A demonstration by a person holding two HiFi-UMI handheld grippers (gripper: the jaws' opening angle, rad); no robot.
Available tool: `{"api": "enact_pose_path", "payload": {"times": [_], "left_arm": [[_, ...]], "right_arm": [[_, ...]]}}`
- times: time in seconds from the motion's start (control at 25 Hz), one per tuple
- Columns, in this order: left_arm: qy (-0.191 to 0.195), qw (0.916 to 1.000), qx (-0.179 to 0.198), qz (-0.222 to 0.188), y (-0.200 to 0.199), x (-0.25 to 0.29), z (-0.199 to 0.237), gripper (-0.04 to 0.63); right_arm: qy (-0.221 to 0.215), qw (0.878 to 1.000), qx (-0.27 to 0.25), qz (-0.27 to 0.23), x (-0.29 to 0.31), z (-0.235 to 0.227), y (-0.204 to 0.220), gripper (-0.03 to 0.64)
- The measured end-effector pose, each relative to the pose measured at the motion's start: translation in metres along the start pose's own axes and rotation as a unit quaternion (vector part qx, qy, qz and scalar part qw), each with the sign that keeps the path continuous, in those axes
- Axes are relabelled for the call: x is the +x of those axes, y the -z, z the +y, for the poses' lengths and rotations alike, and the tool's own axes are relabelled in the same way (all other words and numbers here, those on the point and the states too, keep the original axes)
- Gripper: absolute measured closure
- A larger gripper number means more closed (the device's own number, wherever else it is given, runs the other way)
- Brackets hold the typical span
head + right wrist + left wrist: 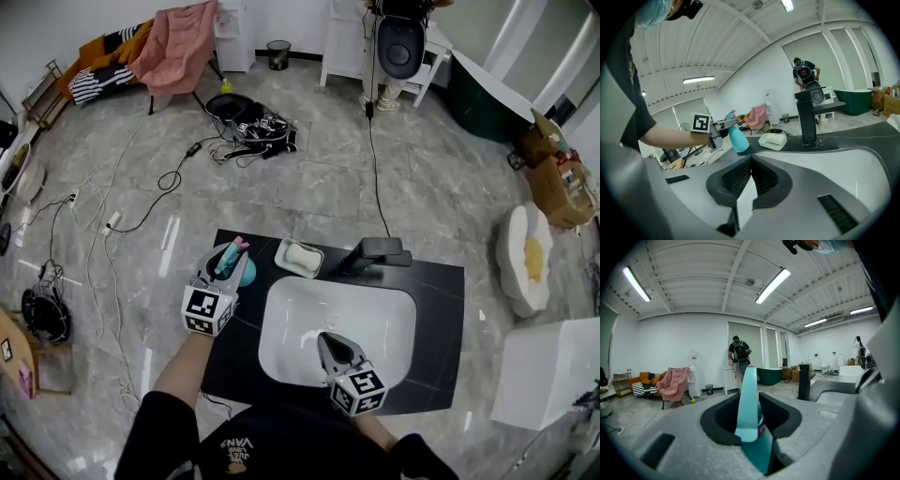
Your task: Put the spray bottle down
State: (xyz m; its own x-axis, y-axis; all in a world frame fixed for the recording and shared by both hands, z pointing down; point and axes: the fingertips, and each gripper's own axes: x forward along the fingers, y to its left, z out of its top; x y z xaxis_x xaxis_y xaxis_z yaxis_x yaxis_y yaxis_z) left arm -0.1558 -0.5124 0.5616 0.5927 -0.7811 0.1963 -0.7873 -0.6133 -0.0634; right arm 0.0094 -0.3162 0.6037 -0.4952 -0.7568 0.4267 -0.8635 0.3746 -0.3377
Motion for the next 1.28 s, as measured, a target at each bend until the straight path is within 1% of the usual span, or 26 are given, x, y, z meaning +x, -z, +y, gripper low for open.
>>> {"api": "enact_pose_path", "payload": {"times": [0.2,0.44,0.48,0.6,0.68,0.92,1.04,1.28], "left_arm": [[-0.003,1.0,0.005,-0.003,0.003,0.002,0.0,0.468],[0.012,0.9999,0.0,0.008,0.006,0.003,-0.003,0.461],[0.013,0.9999,-0.004,0.009,0.006,0.003,-0.002,0.445],[0.015,0.9997,-0.013,0.012,0.008,0.002,-0.003,0.352],[0.015,0.9996,-0.019,0.014,0.009,0.002,-0.002,0.329],[0.006,0.9995,-0.023,0.02,0.007,-0.003,-0.002,0.293],[0.005,0.9995,-0.023,0.021,0.008,-0.008,-0.003,0.287],[-0.008,0.999,-0.037,0.025,0.013,-0.029,-0.003,0.276]], "right_arm": [[0.003,1.0,-0.001,-0.001,0.002,0.0,-0.001,0.615],[0.004,1.0,-0.003,-0.004,-0.001,0.006,-0.002,0.615],[0.005,1.0,-0.002,-0.005,-0.001,0.006,-0.003,0.615],[0.007,1.0,-0.001,-0.008,-0.002,0.006,-0.004,0.615],[0.008,1.0,-0.002,-0.011,-0.003,0.005,-0.005,0.615],[0.012,1.0,-0.002,-0.02,-0.007,0.003,-0.011,0.615],[0.011,1.0,-0.002,-0.024,-0.008,0.002,-0.013,0.615],[0.005,1.0,-0.011,-0.027,-0.011,0.008,-0.016,0.615]]}}
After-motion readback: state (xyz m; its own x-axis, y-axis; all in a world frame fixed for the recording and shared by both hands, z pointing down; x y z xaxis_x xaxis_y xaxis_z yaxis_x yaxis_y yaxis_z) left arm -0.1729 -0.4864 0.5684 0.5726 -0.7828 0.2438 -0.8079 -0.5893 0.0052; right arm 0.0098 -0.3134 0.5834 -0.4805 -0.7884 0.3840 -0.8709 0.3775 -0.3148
